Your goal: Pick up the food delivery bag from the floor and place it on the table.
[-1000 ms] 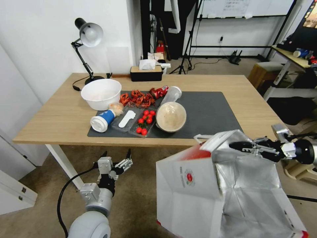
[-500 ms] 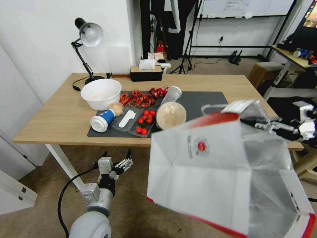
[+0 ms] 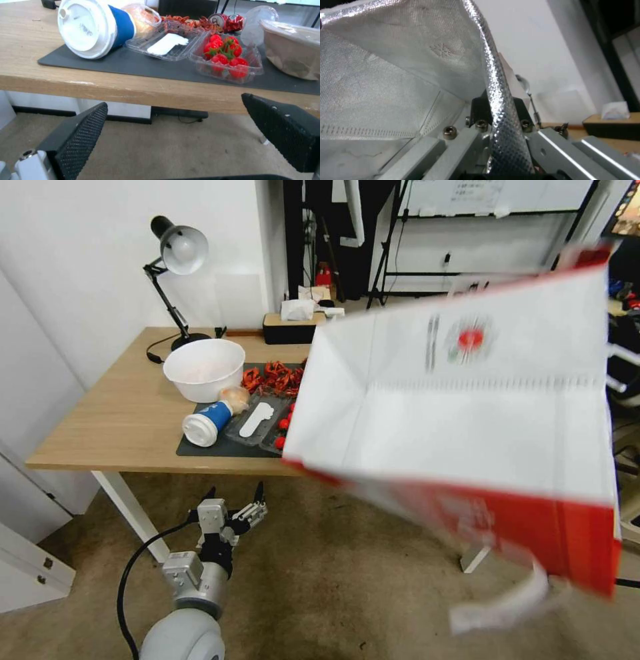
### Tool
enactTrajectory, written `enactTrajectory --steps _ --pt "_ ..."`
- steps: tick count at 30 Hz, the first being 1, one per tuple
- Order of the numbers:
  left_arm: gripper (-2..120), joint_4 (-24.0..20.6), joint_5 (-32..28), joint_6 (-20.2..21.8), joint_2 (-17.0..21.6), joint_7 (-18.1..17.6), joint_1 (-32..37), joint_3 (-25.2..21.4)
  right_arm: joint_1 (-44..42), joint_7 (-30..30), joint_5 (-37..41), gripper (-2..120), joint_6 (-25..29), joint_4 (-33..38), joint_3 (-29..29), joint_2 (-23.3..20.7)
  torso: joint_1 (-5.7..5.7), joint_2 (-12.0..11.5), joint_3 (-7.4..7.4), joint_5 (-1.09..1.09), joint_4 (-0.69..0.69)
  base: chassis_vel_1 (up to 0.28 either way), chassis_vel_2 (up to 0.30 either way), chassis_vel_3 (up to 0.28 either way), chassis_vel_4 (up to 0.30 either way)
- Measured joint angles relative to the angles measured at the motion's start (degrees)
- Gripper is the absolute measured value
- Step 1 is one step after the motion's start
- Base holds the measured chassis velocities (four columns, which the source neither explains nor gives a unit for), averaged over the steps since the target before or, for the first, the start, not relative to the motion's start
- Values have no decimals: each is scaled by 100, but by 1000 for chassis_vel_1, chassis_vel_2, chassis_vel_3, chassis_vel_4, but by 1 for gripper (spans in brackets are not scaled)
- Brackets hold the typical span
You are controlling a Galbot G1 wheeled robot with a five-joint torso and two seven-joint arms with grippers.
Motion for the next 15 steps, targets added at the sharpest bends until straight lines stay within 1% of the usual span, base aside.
enactTrajectory --steps 1,2,4,5,6,7,9,10,11,12,14,15 --pt "100 4 0 -3 7 0 0 -1 20 231 86 0 92 60 11 0 0 0 0 0 0 0 0 0 0" --pt "100 4 0 -3 7 0 0 -1 20 231 86 0 92 60 11 0 0 0 0 0 0 0 0 0 0" --pt "100 23 0 -28 17 -5 0 -3 105 678 189 0 277 131 -23 3 0 0 0 0 0 0 0 0 0" --pt "100 34 0 -48 21 -8 -2 -3 191 1038 241 0 412 164 -95 19 0 0 0 0 0 0 0 0 0" --pt "100 34 0 -48 21 -8 -2 -3 191 1038 241 0 412 164 -95 19 0 0 0 0 0 0 0 0 0" --pt "100 46 -1 -64 27 -12 -3 -4 311 1564 332 0 593 201 -174 44 0 0 0 1 1 0 0 0 0" --pt "100 51 -5 -72 30 -13 -4 -5 483 2360 484 0 828 276 -257 93 0 -1 0 1 0 0 0 0 0" --pt "100 51 -5 -72 30 -13 -4 -5 483 2360 484 0 828 276 -257 93 0 -1 0 1 0 0 0 0 0" --pt "100 52 -7 -73 32 -13 -3 -7 544 2651 540 0 900 308 -288 106 0 -1 0 1 0 0 0 0 0" --pt "100 52 -11 -74 38 -13 -1 -11 661 3088 599 0 1043 342 -349 126 0 0 0 0 0 0 0 0 0" --pt "100 54 -12 -76 47 -13 0 -19 788 3602 642 0 1173 366 -414 149 0 -1 0 1 0 0 0 0 0" --pt "100 54 -12 -76 47 -13 0 -19 788 3602 642 0 1173 366 -414 149 0 -1 0 1 0 0 0 0 0"
